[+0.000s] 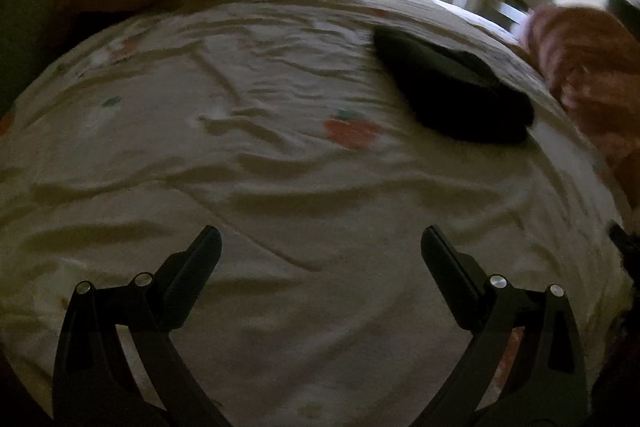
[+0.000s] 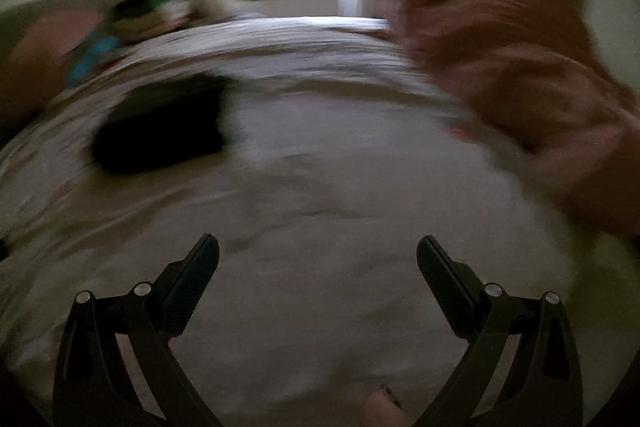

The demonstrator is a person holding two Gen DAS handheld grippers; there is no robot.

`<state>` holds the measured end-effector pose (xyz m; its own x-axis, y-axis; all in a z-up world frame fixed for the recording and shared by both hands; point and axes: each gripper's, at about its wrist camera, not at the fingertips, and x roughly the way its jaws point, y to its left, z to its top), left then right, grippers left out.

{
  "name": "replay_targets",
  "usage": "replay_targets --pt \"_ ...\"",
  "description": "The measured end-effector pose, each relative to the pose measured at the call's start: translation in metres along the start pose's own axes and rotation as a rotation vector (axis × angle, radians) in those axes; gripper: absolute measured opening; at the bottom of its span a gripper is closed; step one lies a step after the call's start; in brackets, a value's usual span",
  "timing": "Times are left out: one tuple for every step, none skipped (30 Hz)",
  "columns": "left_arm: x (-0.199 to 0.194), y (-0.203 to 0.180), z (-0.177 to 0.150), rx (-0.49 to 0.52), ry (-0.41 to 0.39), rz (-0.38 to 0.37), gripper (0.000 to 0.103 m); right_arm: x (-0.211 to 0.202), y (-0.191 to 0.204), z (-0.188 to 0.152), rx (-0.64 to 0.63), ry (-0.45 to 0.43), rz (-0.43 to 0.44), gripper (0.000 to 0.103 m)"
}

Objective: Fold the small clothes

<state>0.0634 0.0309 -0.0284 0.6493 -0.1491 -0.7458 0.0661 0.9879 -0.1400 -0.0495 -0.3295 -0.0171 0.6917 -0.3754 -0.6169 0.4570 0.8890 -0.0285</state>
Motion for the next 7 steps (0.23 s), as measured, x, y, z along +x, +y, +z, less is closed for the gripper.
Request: replay_targets --pt "0.002 0.016 0.009 -0.034 0.011 0.009 0.094 0.003 -0.034 0.004 0.062 -0.008 -0.087 0.098" --pt "0.004 0.03 0.017 -0.055 0.024 0.009 0.094 0.005 -0.061 0.006 0.116 0.001 -0.156 0.098" --pt "0.006 0.055 0.03 -0.086 0.031 0.033 0.094 0.008 -0.092 0.006 0.182 0.02 -0.218 0.098" --pt "0.007 0.077 0.042 -0.116 0.019 0.081 0.094 0.01 -0.13 0.005 0.257 0.039 -0.304 0.098" --pt "0.007 0.1 0.053 -0.134 0.008 0.126 0.094 0.01 -0.165 0.001 0.317 0.056 -0.394 0.098" --pt "0.007 0.132 0.065 -0.154 0.001 0.202 0.094 0.01 -0.197 -0.003 0.374 0.079 -0.475 0.098" --pt "0.006 0.163 0.075 -0.182 -0.014 0.279 0.094 0.008 -0.235 -0.012 0.443 0.1 -0.56 0.098"
